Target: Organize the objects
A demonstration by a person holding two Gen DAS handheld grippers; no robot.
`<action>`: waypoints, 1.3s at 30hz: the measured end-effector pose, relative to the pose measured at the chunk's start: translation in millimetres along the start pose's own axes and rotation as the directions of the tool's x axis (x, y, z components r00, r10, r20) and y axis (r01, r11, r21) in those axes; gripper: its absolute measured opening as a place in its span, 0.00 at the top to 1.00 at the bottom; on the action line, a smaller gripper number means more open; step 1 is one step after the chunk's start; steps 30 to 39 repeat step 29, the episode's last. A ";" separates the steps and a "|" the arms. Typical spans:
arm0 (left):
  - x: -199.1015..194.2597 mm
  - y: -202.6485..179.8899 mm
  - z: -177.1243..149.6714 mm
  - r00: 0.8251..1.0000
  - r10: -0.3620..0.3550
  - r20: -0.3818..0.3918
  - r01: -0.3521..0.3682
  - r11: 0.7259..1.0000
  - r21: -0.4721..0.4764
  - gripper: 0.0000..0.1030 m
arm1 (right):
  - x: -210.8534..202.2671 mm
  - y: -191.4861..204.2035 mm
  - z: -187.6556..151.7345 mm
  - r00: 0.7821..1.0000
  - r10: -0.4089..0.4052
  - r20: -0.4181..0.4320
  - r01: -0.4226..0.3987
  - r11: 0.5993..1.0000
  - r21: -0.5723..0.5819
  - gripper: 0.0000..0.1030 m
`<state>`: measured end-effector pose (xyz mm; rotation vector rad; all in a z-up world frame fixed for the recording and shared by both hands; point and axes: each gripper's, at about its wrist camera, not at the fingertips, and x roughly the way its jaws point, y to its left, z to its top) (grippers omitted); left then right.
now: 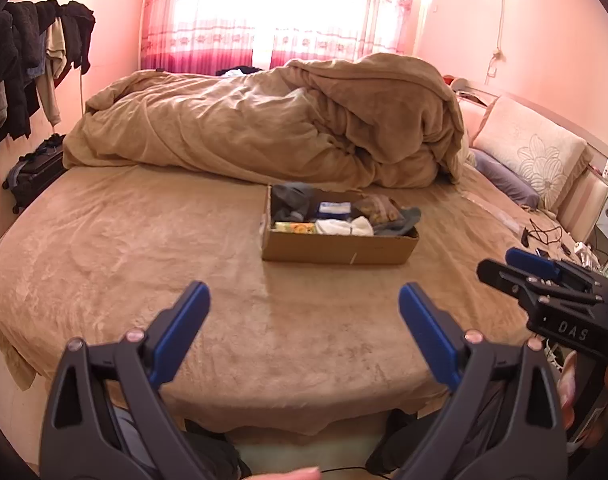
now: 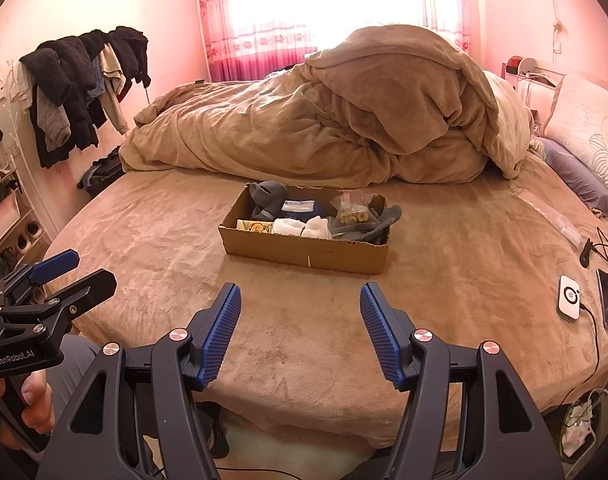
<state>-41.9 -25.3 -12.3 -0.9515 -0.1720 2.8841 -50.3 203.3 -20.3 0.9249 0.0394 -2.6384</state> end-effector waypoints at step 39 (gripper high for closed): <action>5.1 -2.3 11.5 1.000 -0.002 0.015 0.001 0.999 0.035 0.06 | 2.7 -3.5 2.3 1.000 -0.001 -0.001 0.001 1.000 0.001 0.37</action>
